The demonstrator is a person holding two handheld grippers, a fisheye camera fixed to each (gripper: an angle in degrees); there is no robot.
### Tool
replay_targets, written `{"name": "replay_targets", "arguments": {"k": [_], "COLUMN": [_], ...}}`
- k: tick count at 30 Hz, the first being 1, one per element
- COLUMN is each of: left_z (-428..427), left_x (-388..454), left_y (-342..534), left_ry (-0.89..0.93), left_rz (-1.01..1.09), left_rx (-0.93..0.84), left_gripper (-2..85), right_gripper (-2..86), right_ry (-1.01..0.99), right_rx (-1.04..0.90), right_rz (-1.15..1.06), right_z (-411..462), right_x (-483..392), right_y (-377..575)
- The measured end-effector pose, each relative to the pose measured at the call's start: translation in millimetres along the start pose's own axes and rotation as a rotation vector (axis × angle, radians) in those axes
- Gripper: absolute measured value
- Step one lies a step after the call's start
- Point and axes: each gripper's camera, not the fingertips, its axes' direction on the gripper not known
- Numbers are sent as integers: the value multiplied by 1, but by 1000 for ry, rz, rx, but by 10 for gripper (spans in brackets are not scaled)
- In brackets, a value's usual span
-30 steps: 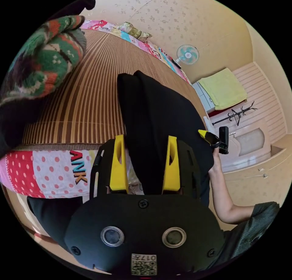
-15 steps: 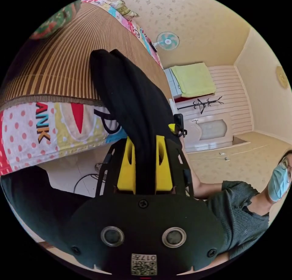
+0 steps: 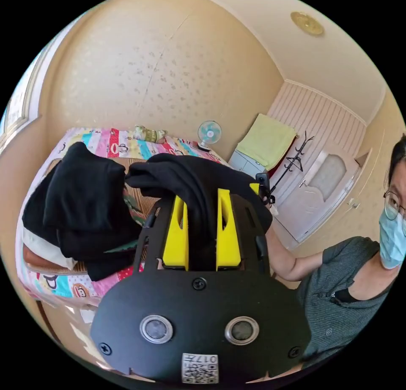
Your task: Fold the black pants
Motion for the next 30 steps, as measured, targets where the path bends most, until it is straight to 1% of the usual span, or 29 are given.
{"name": "replay_targets", "arguments": {"k": [1, 3, 4, 5, 6, 7, 8, 9, 10, 11, 12, 13, 14, 16, 18, 19, 21, 23, 24, 26, 28, 30], "left_z": [-17, -72, -84, -103, -117, -123, -129, -130, -129, -124, -117, -112, -103, -89, -73, -69, -55, -47, -44, -42, -44, -47], "left_x": [-7, -46, -58, -86, -122, -140, -175, -207, -220, -235, -238, -235, -224, -196, -152, -141, -98, -63, -40, -8, 22, 53], "left_y": [-12, -57, -65, -76, -75, -70, -53, -24, -6, 33, 72, 91, 126, 175, 236, 251, 303, 329, 340, 350, 355, 358], "left_ry": [-32, -170, -223, -311, -394, -430, -479, -484, -460, -373, -284, -254, -232, -250, -265, -256, -187, -159, -168, -189, -240, -335], "left_rz": [-1, -57, -74, -122, -217, -270, -368, -464, -506, -549, -545, -535, -514, -479, -466, -472, -485, -458, -437, -380, -302, -240], "left_rx": [17, 40, 47, 63, 82, 90, 102, 103, 102, 113, 138, 147, 149, 142, 146, 150, 161, 135, 104, 49, 4, -10], "left_gripper": [110, 125, 128, 134, 135, 135, 135, 135, 135, 131, 124, 118, 106, 106, 111, 111, 105, 96, 91, 83, 72, 63], "right_gripper": [90, 93, 96, 101, 105, 113, 120, 124, 126, 126, 125, 122, 118, 113, 106, 93, 61, 32, 27, 14, 10, 8], "right_ry": [33, 84, 133, 160, 165, 204, 300, 360, 498, 583, 573, 510, 470, 446, 465, 486, 491, 538, 561, 651, 700, 763], "right_rx": [6, 4, 5, 18, 27, 19, -28, -65, -167, -251, -267, -249, -188, -140, -129, -130, -148, -188, -198, -207, -186, -144], "right_rz": [-54, -101, -118, -53, 3, 107, 209, 256, 335, 382, 371, 319, 284, 276, 254, 216, 124, 58, 54, 88, 156, 232], "right_z": [30, 78, 111, 143, 158, 187, 216, 231, 258, 276, 281, 284, 278, 267, 256, 248, 230, 197, 187, 136, 90, 41], "right_x": [-11, -17, -14, 1, 13, 40, 70, 84, 111, 128, 132, 130, 124, 114, 100, 88, 66, 39, 33, 13, -2, -22], "right_y": [-28, -65, -84, -97, -101, -101, -95, -89, -74, -57, -48, -34, -22, -12, -3, 5, 21, 47, 55, 88, 111, 133]}}
